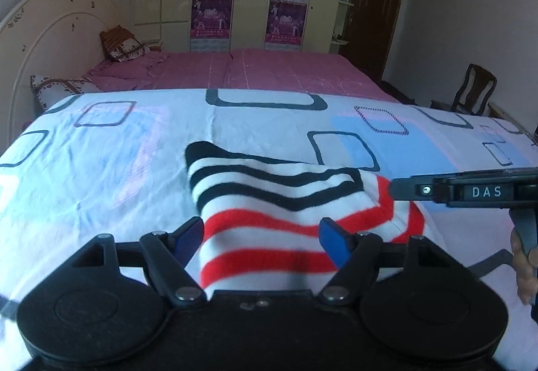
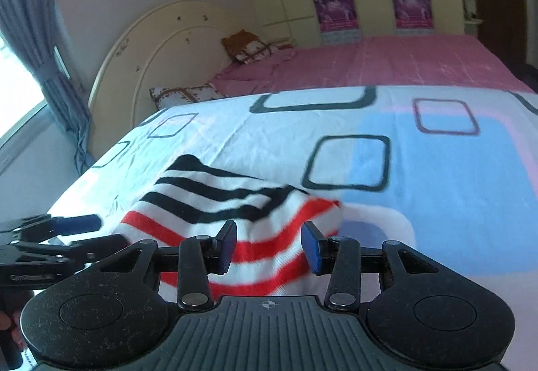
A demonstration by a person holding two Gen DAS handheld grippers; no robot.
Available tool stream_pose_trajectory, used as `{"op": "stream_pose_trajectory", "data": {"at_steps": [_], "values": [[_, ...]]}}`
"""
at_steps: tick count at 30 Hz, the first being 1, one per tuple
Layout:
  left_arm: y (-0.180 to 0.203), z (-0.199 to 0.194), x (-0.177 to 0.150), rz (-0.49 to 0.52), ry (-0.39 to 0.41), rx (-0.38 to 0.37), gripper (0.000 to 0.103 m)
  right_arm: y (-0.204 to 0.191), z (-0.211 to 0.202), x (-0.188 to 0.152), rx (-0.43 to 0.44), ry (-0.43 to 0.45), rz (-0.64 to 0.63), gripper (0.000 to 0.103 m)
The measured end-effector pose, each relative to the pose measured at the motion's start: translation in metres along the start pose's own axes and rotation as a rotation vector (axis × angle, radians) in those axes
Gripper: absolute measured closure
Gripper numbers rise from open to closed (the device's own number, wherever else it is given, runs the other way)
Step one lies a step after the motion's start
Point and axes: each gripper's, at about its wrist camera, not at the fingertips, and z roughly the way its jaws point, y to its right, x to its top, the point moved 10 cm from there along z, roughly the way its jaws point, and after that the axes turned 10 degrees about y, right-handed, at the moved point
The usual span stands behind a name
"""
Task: Fold small clothes
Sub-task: 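Smooth the folded bundle flat with both open tools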
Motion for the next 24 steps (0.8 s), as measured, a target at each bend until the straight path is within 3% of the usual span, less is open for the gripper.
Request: {"op": "stream_pose_trajectory", "data": {"at_steps": [4, 7, 10, 14, 19, 24], "values": [[-0.005, 0.025, -0.009, 0.017, -0.023, 0.046, 0.031, -0.007, 0.024, -0.004, -0.006, -0.013, -0.026, 0.06], [-0.018, 0.038, -0.026, -0.053, -0.084, 0.05, 0.03, 0.003, 0.042, -0.015, -0.064, -0.049, -0.063, 0.06], [-0.027, 0.042, -0.033, -0.156, -0.105, 0.031, 0.029, 0.017, 0.054, -0.027, -0.081, -0.069, -0.021, 0.06], [-0.028, 0.034, -0.029, -0.153, -0.088, 0.046, 0.029, 0.023, 0.056, -0.027, -0.083, -0.061, 0.034, 0.06], [-0.015, -0.001, -0.022, -0.088, -0.035, 0.036, 0.032, 0.01, 0.019, -0.014, -0.061, -0.015, 0.005, 0.06], [0.001, -0.042, -0.033, -0.035, -0.018, 0.002, 0.032, -0.007, -0.031, -0.026, -0.032, 0.009, -0.012, 0.06]]}}
